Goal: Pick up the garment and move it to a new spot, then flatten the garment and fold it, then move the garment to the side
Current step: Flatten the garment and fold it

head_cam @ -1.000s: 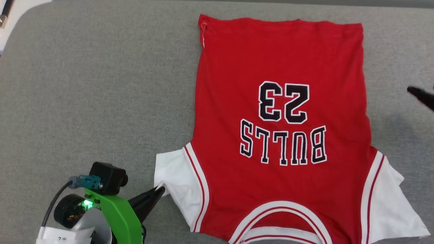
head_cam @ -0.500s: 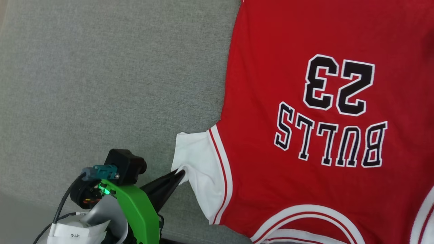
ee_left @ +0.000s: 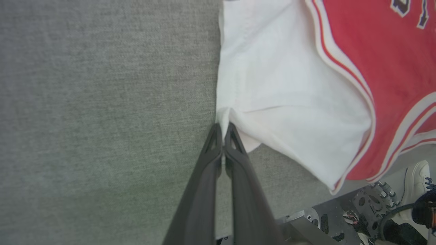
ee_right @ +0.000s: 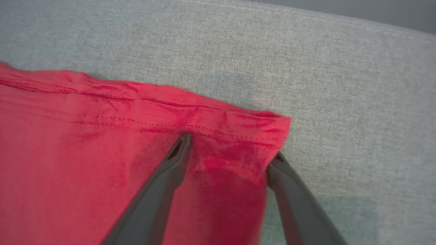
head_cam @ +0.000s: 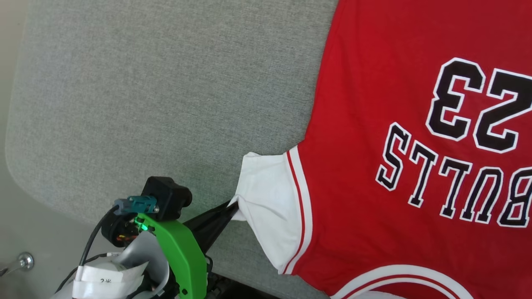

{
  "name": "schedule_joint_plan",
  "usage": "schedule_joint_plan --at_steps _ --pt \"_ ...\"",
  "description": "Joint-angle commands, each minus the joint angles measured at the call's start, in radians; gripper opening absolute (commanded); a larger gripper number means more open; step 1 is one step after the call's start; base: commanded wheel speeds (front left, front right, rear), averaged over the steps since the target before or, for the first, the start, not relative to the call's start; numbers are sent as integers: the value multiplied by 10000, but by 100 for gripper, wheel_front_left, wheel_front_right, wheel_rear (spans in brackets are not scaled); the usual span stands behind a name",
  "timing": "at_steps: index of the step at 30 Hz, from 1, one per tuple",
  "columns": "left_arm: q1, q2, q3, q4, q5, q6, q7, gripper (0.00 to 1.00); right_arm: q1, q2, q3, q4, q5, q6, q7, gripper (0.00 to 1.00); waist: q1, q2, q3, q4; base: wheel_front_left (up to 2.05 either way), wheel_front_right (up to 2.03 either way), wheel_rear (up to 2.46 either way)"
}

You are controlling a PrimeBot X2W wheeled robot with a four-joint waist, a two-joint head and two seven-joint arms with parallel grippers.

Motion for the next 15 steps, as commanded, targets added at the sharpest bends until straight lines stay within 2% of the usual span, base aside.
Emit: schedule_joint_plan --at_steps 1,2,4,12,15 --pt "-170 -111 -12 50 63 -59 -58 0 306 117 161 316 -9 -7 60 100 -1 0 64 96 0 0 0" --pt "-184 -131 -15 74 56 -66 -64 0 361 84 225 360 14 -7 98 85 -1 0 54 100 0 0 0" --pt "-207 -147 -6 101 52 -63 -77 0 437 7 354 368 41 -7 143 0 -1 0 57 98 0 0 0" --pt "-293 -225 -18 203 32 -91 -98 0 628 -170 404 383 91 -7 16 0 -1 0 -119 41 0 0 0" --pt "-287 -181 -36 287 41 -107 -84 0 1008 -79 443 465 185 -7 -486 0 -1 0 -554 -189 0 0 0"
